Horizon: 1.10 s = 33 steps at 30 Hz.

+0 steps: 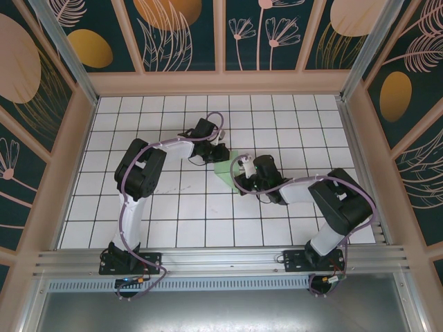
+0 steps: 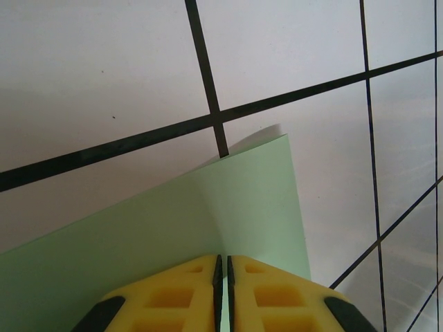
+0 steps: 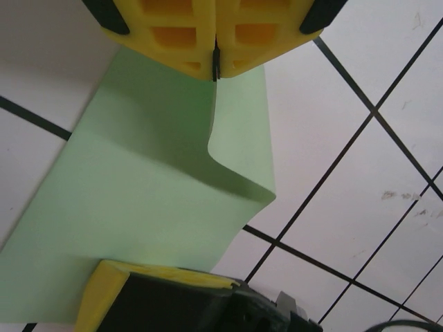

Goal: Fold a paper plane with a square sheet of paper (fold left side to right side)
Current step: Third fold the triangle at the center of the table.

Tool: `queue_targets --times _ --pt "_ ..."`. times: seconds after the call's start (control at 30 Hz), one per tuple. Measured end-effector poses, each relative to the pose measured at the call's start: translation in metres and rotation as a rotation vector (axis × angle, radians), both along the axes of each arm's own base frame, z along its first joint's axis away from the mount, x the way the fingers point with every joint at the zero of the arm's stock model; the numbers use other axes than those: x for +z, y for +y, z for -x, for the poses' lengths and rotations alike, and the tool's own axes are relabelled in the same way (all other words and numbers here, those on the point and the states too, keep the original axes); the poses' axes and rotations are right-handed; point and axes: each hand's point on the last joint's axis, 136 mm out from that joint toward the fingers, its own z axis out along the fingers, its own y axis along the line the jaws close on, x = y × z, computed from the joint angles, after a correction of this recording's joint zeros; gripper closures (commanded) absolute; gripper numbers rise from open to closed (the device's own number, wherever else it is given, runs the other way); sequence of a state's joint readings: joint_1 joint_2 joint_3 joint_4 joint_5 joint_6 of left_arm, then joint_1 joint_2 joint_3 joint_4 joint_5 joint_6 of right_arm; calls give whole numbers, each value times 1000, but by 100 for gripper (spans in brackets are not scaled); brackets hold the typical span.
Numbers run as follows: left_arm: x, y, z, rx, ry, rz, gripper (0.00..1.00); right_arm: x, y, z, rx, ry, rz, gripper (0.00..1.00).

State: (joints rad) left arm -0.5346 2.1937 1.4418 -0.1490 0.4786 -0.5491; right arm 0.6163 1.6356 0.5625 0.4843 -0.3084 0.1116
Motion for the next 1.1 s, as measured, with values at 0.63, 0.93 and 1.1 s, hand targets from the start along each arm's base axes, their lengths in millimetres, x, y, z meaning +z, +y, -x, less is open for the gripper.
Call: queue_targets --times 0.63,0.93,1.1 --pt "0 -1 -1 0 -6 5 85 -14 -5 -3 -22 53 34 100" --pt "0 -1 -1 0 -8 6 85 -15 -9 -9 -44 52 37 100" --pt "0 -1 -1 0 -9 6 85 -14 -9 -12 -55 54 33 100"
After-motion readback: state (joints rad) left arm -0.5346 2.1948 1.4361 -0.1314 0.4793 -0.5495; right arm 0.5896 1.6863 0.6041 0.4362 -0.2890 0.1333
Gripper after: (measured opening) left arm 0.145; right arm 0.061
